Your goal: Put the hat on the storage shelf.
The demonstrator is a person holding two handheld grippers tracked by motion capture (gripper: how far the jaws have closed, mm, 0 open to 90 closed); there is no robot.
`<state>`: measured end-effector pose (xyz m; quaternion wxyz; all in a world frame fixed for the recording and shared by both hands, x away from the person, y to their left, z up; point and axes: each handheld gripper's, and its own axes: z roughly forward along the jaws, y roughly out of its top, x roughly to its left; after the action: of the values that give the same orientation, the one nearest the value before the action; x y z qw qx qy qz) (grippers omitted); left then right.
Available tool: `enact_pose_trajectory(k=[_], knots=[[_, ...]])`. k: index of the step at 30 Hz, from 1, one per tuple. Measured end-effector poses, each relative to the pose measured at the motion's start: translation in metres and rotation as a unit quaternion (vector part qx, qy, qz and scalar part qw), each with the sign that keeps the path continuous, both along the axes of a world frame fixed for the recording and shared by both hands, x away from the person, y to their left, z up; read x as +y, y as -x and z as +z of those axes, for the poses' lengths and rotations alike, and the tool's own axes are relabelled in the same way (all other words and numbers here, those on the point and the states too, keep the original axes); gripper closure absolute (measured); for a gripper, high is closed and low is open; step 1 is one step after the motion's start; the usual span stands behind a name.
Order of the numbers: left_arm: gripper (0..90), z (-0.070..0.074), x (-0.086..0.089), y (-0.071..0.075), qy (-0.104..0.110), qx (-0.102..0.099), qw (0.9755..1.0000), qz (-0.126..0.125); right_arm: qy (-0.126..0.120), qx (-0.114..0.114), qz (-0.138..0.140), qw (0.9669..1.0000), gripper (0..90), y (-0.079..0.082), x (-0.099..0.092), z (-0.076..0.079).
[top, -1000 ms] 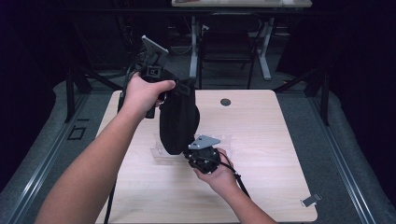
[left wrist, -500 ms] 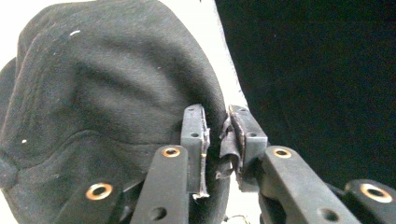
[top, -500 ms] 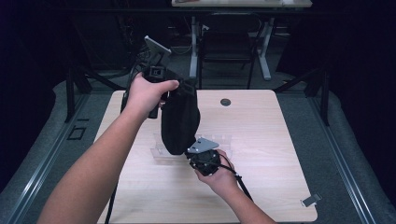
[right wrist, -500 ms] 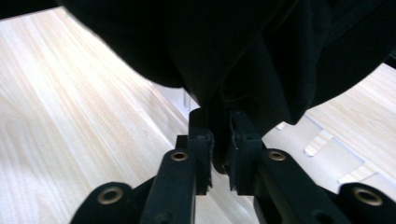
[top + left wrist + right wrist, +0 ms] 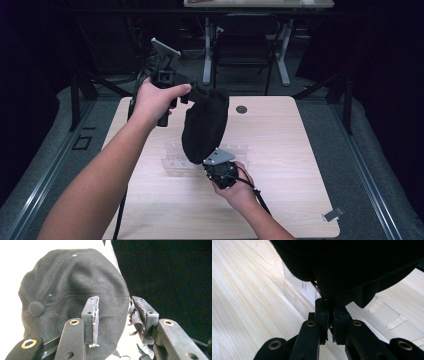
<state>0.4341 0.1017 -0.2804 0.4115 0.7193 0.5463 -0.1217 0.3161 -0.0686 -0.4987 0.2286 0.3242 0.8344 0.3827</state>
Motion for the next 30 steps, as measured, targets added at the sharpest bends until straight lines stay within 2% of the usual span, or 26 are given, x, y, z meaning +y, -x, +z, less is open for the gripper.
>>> enact_pose_trajectory(k=[10,14,19,30], knots=[[56.0,-0.009,0.019,-0.003,-0.020,-0.007,0.9997,0.009,-0.003,-0.004,0.000,1.0000,84.6,0.003,-0.005,-0.008],[54.2,-0.012,0.028,-0.004,-0.022,-0.006,0.9995,0.020,-0.006,-0.001,0.000,1.0000,84.3,0.005,-0.007,-0.012],[53.8,-0.017,0.040,-0.005,-0.036,-0.010,0.9989,0.028,-0.004,-0.001,-0.002,1.0000,83.2,0.006,-0.008,-0.012],[49.5,-0.029,0.066,-0.005,-0.064,-0.014,0.9965,0.052,-0.008,0.014,0.003,0.9999,68.2,0.012,-0.010,-0.009]])
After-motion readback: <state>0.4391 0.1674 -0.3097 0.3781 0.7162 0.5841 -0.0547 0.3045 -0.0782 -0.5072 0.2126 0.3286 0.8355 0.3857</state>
